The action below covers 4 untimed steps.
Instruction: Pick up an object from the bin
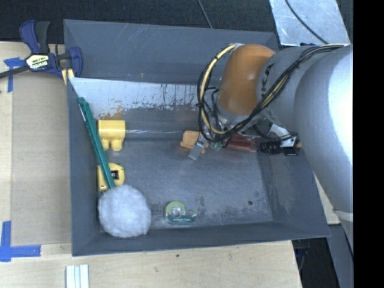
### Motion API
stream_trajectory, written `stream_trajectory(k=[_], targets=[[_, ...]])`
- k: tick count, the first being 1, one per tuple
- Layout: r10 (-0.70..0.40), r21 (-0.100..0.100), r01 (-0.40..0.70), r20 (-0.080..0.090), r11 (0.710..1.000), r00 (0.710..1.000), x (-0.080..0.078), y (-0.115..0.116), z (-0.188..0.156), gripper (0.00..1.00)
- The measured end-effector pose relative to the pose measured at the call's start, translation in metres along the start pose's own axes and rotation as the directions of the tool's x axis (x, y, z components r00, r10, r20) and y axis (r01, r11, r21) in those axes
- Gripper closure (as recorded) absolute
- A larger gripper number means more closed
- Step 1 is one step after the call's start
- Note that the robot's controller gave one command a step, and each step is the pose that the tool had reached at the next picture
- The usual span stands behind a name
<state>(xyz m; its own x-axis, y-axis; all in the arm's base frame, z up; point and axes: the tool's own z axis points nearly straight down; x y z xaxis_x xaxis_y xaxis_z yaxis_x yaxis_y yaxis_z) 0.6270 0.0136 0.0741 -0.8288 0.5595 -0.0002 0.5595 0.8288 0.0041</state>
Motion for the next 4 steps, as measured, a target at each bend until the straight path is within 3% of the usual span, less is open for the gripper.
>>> stream_trajectory(k=[4], targets=[[-0.002, 0.001, 0.002, 0.002, 1.000, 1.000, -0.001, -0.002, -0.054, 1.00]])
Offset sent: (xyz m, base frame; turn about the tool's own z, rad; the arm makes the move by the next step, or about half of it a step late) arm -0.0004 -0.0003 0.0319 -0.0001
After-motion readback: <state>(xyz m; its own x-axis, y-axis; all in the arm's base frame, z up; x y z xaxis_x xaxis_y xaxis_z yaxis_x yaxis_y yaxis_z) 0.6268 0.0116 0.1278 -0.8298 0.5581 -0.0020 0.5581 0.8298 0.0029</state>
